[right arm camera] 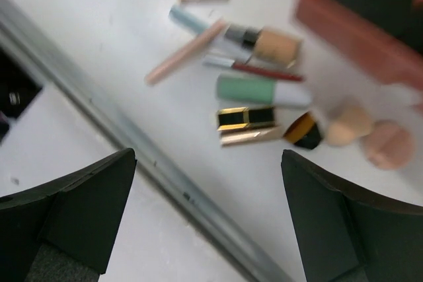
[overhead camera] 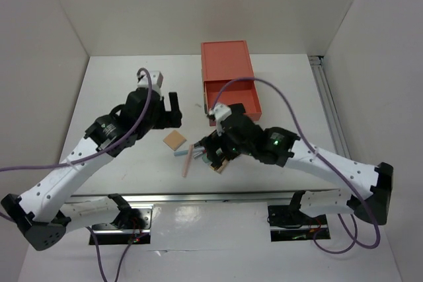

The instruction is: Organize the makeup

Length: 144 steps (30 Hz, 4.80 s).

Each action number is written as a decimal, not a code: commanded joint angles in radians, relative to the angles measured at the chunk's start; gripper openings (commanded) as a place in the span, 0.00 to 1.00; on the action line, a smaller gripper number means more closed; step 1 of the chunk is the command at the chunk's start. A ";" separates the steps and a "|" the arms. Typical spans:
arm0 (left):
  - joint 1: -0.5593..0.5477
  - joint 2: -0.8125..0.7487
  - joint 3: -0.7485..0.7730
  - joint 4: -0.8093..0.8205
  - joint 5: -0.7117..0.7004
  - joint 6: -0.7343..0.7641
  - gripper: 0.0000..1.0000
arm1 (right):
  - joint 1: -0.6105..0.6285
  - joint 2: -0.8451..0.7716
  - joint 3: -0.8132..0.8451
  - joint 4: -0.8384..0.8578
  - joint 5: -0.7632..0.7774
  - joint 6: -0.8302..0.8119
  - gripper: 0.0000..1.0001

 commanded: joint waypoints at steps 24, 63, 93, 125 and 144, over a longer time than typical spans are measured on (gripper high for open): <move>0.029 -0.331 -0.263 -0.401 -0.125 -0.512 1.00 | 0.255 0.644 0.061 0.171 0.687 1.054 0.85; 0.029 -0.393 -0.281 -0.361 -0.097 -0.393 1.00 | 0.173 0.760 -0.004 -0.032 0.696 1.410 0.69; 0.029 -0.282 -0.263 -0.323 -0.125 -0.393 1.00 | 0.272 0.481 -0.047 0.147 0.682 0.894 0.11; 0.527 0.710 0.093 0.466 0.892 0.570 1.00 | -0.564 0.238 0.258 0.054 -0.582 -0.832 0.00; 0.584 0.796 0.201 0.448 0.894 0.604 1.00 | -0.643 0.264 0.301 0.069 -0.616 -0.827 1.00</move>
